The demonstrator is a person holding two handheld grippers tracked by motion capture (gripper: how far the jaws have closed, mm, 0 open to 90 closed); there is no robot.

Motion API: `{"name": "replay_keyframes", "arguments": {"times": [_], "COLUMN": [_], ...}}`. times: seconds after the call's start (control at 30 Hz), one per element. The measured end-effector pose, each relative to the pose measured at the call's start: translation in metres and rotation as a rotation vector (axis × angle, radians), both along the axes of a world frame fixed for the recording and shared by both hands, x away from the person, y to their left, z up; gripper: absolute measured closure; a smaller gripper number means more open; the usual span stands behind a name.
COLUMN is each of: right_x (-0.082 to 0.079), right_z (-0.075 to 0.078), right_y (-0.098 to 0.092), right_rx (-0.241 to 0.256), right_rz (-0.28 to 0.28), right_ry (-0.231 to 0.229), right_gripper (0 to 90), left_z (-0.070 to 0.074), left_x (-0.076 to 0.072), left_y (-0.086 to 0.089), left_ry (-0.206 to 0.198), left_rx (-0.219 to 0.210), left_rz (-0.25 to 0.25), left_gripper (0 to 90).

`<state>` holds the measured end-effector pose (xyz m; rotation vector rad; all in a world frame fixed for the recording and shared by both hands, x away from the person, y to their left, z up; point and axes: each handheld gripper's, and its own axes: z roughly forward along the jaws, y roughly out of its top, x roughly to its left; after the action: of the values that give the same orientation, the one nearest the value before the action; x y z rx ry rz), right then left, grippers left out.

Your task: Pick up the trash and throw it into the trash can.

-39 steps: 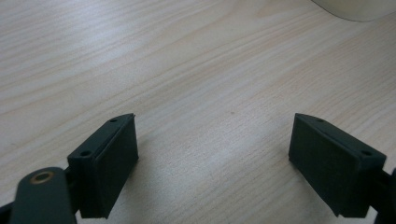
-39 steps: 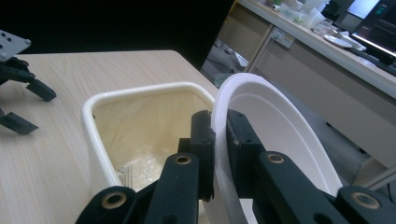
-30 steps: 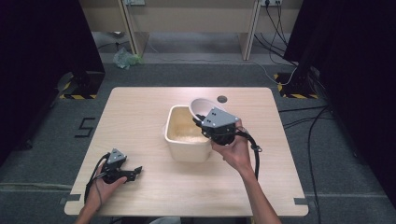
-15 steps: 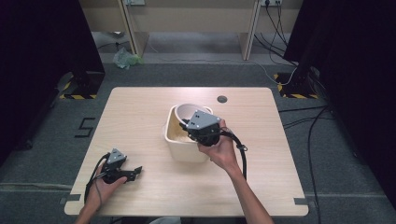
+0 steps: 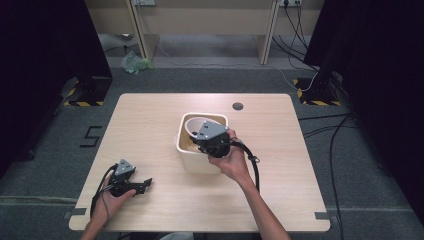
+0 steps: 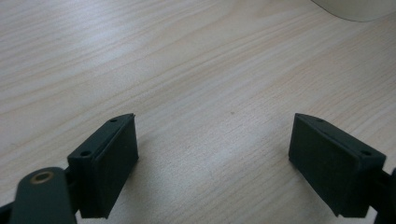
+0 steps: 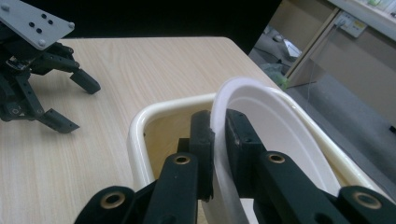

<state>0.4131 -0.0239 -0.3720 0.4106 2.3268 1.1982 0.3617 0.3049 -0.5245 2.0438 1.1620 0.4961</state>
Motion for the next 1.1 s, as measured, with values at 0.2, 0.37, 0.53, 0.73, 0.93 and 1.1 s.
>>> {"name": "replay_keyframes", "arguments": {"times": [0.2,0.37,0.53,0.73,0.93,1.1], "right_x": [0.001,-0.001,-0.004,-0.001,0.000,-0.001], "right_z": [-0.006,-0.003,0.001,0.002,-0.001,-0.003], "right_y": [0.001,0.000,-0.006,-0.014,-0.021,-0.035], "right_rx": [0.036,0.046,0.045,0.056,0.082,0.135], "right_rz": [0.004,-0.002,-0.048,-0.085,-0.121,-0.179], "right_ry": [0.041,0.035,0.017,0.026,0.044,0.071], "right_gripper": [70.3,63.6,58.4,51.9,46.6,40.2], "left_z": [0.000,0.000,0.000,0.000,0.000,0.000], "left_x": [0.000,0.000,0.000,0.000,0.000,0.000], "left_y": [0.000,0.000,0.000,0.000,0.000,0.000], "left_ry": [0.000,0.000,0.000,0.000,0.000,0.000], "left_rx": [0.000,0.000,0.001,0.000,0.000,0.000], "left_rz": [0.000,0.001,0.000,0.000,0.001,0.001], "left_gripper": [14.8,14.8,14.8,14.8,14.8,14.8]}}
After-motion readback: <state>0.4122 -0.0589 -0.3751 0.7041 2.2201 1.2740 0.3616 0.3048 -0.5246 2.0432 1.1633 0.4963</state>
